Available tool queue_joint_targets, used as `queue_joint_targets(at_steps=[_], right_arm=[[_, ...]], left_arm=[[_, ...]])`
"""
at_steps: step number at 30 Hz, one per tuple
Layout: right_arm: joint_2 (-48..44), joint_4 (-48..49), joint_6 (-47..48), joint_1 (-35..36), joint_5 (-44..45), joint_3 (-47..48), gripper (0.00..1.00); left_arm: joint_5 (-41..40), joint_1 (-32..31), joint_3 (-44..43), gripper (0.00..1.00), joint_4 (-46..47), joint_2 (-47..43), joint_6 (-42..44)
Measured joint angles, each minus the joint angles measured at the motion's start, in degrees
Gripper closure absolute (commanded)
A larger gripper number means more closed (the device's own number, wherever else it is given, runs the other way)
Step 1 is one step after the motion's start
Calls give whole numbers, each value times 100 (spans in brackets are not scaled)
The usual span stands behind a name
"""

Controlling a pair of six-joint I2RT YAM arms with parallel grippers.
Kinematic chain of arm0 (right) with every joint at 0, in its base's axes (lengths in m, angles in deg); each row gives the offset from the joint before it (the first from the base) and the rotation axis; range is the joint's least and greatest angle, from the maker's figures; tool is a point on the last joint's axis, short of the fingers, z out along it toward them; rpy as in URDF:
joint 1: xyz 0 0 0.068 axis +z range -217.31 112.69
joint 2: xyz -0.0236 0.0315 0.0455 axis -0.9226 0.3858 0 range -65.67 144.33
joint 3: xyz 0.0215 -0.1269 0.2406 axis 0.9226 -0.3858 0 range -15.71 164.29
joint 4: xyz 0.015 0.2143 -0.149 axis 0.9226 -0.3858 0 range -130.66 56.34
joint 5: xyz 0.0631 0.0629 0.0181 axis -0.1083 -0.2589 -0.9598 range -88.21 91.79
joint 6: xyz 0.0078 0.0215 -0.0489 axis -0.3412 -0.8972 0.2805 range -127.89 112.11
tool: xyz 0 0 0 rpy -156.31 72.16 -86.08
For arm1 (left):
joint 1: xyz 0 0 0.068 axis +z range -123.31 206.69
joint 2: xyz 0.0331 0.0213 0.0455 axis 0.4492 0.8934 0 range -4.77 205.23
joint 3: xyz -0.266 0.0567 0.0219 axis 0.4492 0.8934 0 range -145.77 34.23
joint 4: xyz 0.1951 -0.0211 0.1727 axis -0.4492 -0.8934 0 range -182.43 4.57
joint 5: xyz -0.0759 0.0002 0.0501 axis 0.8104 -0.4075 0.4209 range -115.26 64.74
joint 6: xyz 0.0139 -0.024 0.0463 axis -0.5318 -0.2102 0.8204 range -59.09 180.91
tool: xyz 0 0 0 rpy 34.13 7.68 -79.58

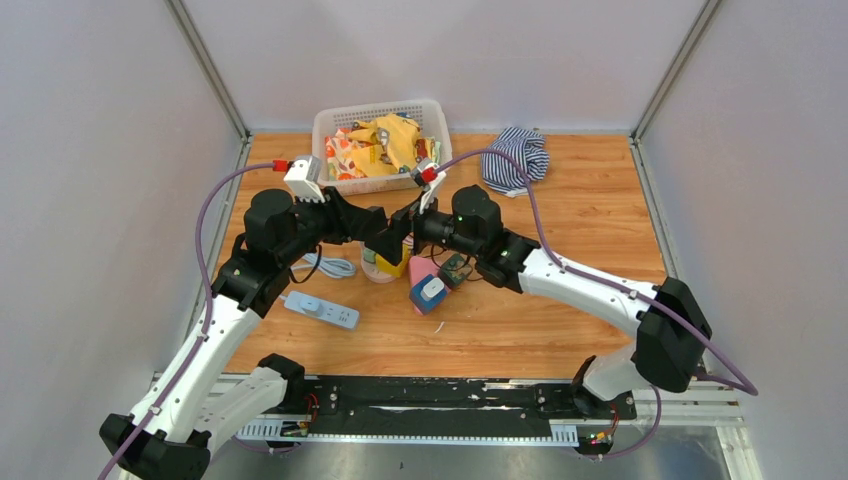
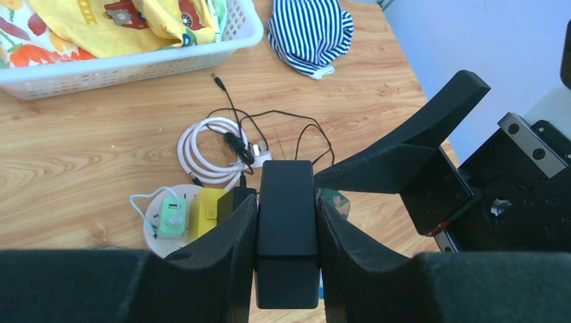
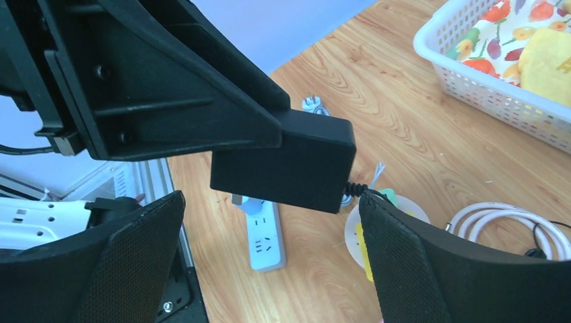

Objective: Insert the plug
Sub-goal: Pick up the plug from the center of the board.

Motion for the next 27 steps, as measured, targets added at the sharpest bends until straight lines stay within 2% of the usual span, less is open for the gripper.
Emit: queue_joint_targets(at_steps=[10, 12, 19, 23, 27], right_arm=[[348, -129, -321, 175, 400, 396, 2], [400, -219, -319, 240, 551, 459, 6], [422, -321, -229, 356, 870, 503, 32], [402, -179, 50, 369, 876, 415, 54], [293, 243, 542, 369, 726, 31, 58]], left_arm=[[105, 0, 11, 100, 35, 2, -177], [116, 0, 11, 100, 46, 4, -197], [144, 0, 26, 100, 44, 24, -282], [162, 0, 31, 95, 15, 26, -280], [306, 0, 22, 85, -240, 35, -260]])
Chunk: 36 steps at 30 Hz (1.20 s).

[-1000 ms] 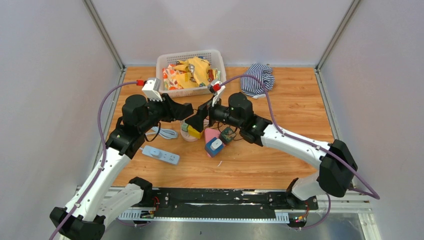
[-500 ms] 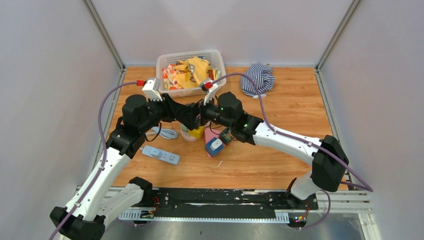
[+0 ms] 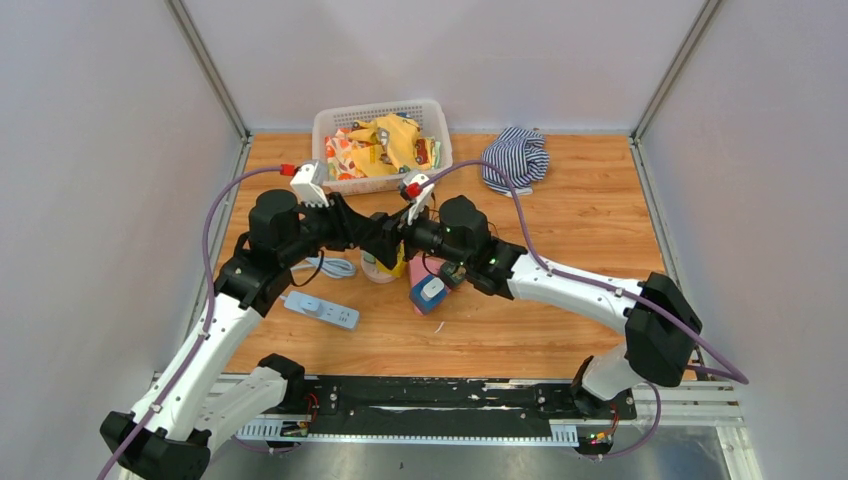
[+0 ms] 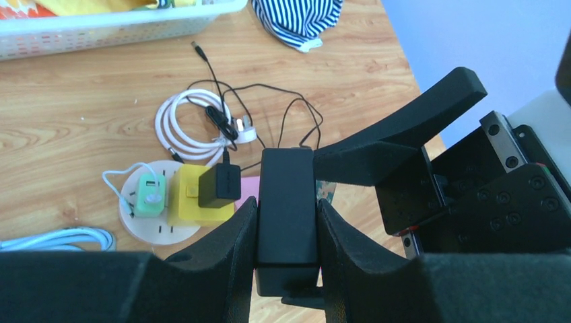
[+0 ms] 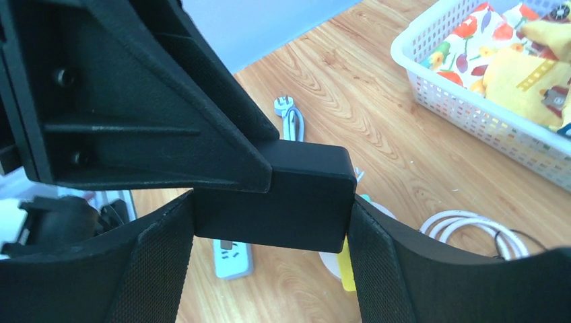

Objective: Insert the plug
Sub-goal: Pick up the plug from the center of the board.

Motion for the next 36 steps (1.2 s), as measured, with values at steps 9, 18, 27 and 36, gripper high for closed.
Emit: queue_joint_targets(at_steps=[9, 18, 27, 36], right_arm=[[-177, 170, 1434, 2, -658, -264, 63], [-461, 387, 2280, 9, -1128, -597, 63], [-490, 426, 2669, 9, -1283, -695, 63], [-487, 391, 2922, 9, -1316, -713, 63]], left_arm=[[490, 2, -409, 51, -870, 120, 229], [1141, 0, -647, 47, -1499, 273, 380], [1381, 0, -702, 51, -1751, 422, 579], [1561, 13, -702, 100, -1827, 704, 780]])
